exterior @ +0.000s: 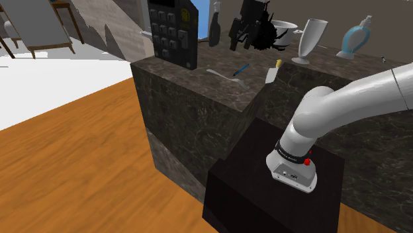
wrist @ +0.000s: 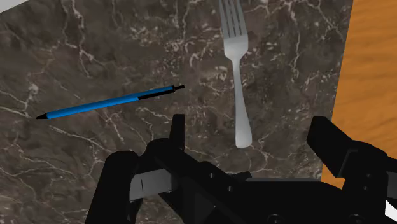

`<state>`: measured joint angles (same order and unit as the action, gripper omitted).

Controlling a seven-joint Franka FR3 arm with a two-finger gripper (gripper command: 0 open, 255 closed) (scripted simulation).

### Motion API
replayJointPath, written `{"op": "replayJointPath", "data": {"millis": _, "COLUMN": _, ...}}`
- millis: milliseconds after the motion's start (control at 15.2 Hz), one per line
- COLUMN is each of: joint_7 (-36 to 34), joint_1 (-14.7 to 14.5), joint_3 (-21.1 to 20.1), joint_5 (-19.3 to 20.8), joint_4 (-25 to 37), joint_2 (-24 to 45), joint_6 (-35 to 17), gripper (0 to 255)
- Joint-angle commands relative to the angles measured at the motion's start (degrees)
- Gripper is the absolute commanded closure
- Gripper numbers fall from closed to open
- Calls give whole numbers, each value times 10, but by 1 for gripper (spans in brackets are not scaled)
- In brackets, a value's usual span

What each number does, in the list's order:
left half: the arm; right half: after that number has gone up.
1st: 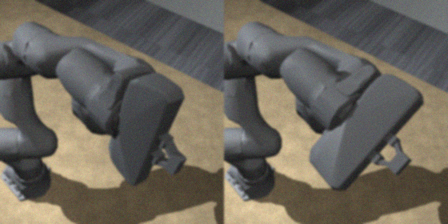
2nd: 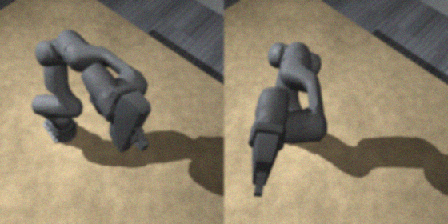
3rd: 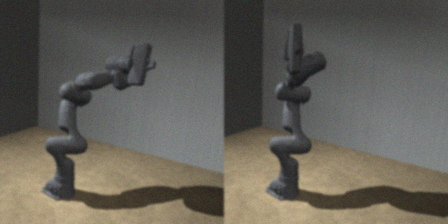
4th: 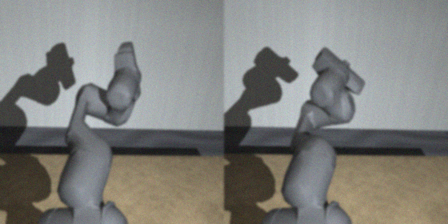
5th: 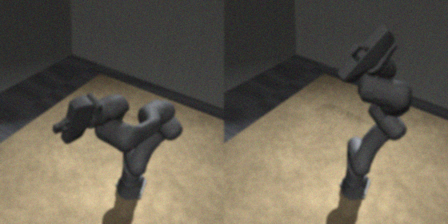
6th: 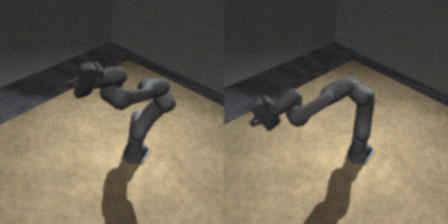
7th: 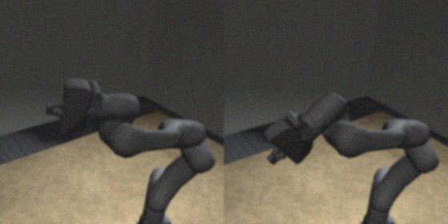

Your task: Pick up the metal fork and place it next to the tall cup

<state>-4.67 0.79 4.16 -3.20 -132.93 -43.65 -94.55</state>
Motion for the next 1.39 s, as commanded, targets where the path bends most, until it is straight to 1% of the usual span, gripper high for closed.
{"op": "replayJointPath", "data": {"millis": 0, "joint_7": 0, "joint_1": 0, "joint_3": 0, "joint_5": 0, "joint_4": 0, "joint_2": 0, "joint_6": 0, "gripper": 0}}
{"op": "replayJointPath", "data": {"millis": 396, "joint_7": 73, "joint_1": -38, "joint_3": -31, "joint_5": 36, "joint_4": -105, "joint_2": 9, "joint_6": -143, "gripper": 0}}
{"op": "replayJointPath", "data": {"millis": 462, "joint_7": 78, "joint_1": -41, "joint_3": -33, "joint_5": 40, "joint_4": -114, "joint_2": 11, "joint_6": -156, "gripper": 0}}
{"op": "replayJointPath", "data": {"millis": 990, "joint_7": 78, "joint_1": -41, "joint_3": -32, "joint_5": 41, "joint_4": -162, "joint_2": 27, "joint_6": -220, "gripper": 0}}
{"op": "replayJointPath", "data": {"millis": 1320, "joint_7": 78, "joint_1": -41, "joint_3": -32, "joint_5": 41, "joint_4": -162, "joint_2": 27, "joint_6": -220, "gripper": 0}}
